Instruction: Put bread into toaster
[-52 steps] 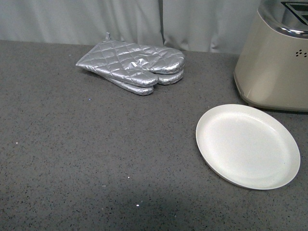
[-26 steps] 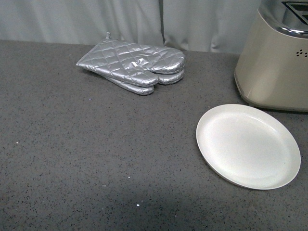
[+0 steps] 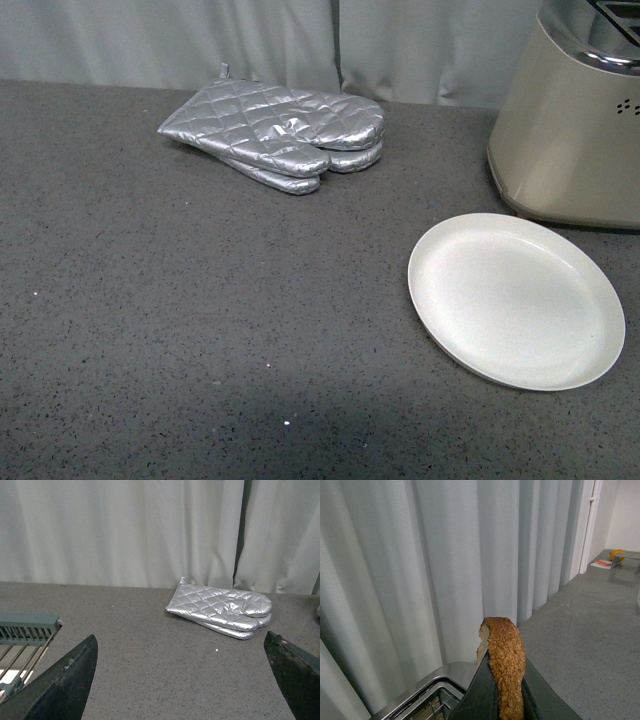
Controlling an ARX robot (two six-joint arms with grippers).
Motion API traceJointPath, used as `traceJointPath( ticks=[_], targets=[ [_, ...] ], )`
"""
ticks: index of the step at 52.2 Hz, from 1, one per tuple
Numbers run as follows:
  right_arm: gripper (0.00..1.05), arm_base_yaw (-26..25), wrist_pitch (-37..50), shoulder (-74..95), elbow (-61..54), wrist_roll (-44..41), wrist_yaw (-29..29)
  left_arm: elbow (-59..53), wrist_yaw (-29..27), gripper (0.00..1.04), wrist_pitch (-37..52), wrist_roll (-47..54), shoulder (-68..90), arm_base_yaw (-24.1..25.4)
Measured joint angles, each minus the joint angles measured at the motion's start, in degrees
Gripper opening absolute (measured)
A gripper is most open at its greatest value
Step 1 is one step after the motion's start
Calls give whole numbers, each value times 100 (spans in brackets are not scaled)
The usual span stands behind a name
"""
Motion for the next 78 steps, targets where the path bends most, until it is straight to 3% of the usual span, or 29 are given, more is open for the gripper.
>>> traceJointPath(
  ticks=[32, 78],
  targets=[
    [3, 94, 470, 446, 269, -337, 402, 0, 0, 98, 0, 0, 0, -2],
    [3, 74, -518, 621, 813, 376, 815, 0, 0, 98, 0, 0, 0, 0]
  ],
)
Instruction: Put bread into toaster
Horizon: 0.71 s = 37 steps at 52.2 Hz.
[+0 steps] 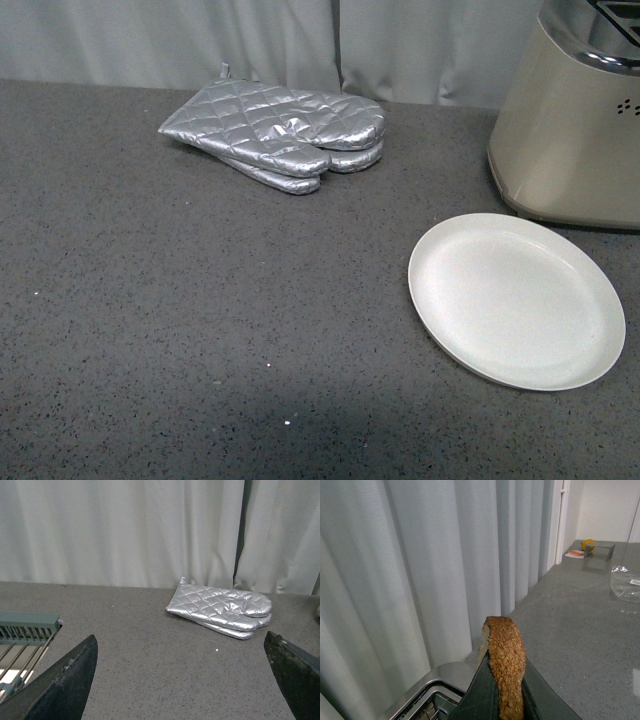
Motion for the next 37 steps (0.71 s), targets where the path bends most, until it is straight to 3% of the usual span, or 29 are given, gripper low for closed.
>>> traceJointPath(
  ticks=[33, 37],
  targets=[
    [3, 92, -409, 160, 203, 334, 68, 0, 0, 98, 0, 0, 0, 0],
    [13, 96, -428, 160, 203, 326, 24, 0, 0, 98, 0, 0, 0, 0]
  ],
)
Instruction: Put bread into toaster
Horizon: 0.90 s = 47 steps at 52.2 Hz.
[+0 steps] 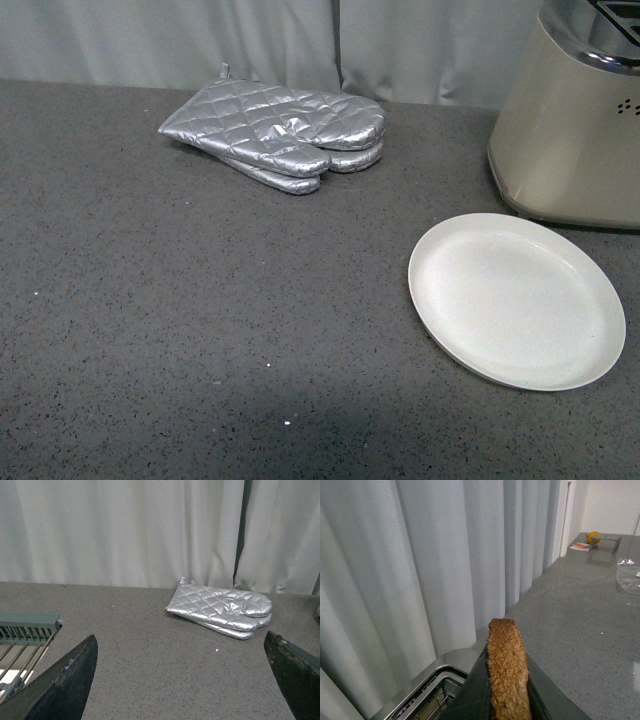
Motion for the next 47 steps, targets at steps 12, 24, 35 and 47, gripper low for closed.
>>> traceJointPath(
  ticks=[12, 24, 35, 47],
  targets=[
    [49, -2, -44, 0, 28, -33, -52, 0, 0, 98, 0, 0, 0, 0],
    [88, -20, -168, -66, 247, -98, -79, 0, 0, 98, 0, 0, 0, 0],
    [95, -15, -1071, -822, -92, 413, -26, 0, 0, 98, 0, 0, 0, 0],
    [70, -181, -254, -3180, -2787, -302, -4715, 0, -2, 98, 0, 0, 0, -2]
  ],
)
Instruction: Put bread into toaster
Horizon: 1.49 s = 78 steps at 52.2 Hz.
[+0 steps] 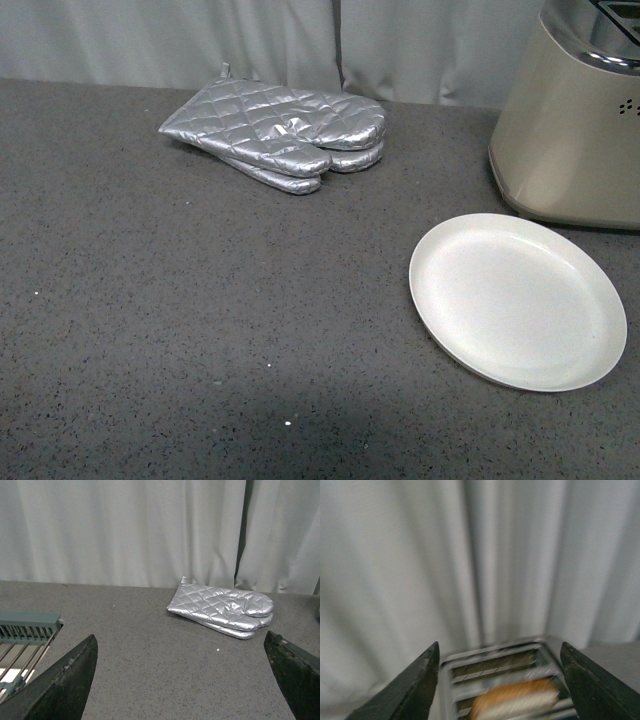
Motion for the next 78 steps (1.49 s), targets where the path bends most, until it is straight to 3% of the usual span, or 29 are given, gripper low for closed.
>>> traceJointPath(
  ticks=[4, 7, 10, 12, 16, 34, 36, 48, 63, 78],
  targets=[
    [52, -11, -284, -1598, -1611, -232, -1300, 0, 4, 98, 0, 0, 0, 0],
    [39, -120, -1106, -2964, -2588, -295, -1526, 0, 2, 98, 0, 0, 0, 0],
    [25, -619, -2811, -4929, -3333, -330, -2070, 0, -2, 98, 0, 2, 0, 0],
    [16, -789, -3788, -6199, -3613, -332, -2096, 0, 0, 98, 0, 2, 0, 0],
    [2, -846, -4468, -7569, -3689, -339, -2142, 0, 13, 98, 0, 2, 0, 0],
    [1, -855, -4531, -8021, -3692, -354, -2177, 0, 0, 98, 0, 2, 0, 0],
    [2, -855, -4531, -8021, -3692, -363, -2175, 0, 2, 98, 0, 2, 0, 0],
    [37, -855, -4531, -8021, -3692, -361, -2170, 0, 2, 98, 0, 2, 0, 0],
    [97, -855, -4531, -8021, -3692, -358, -2173, 0, 0, 98, 0, 2, 0, 0],
    [95, -855, -4531, -8021, -3692, -356, -2170, 0, 0, 98, 0, 2, 0, 0]
  ],
)
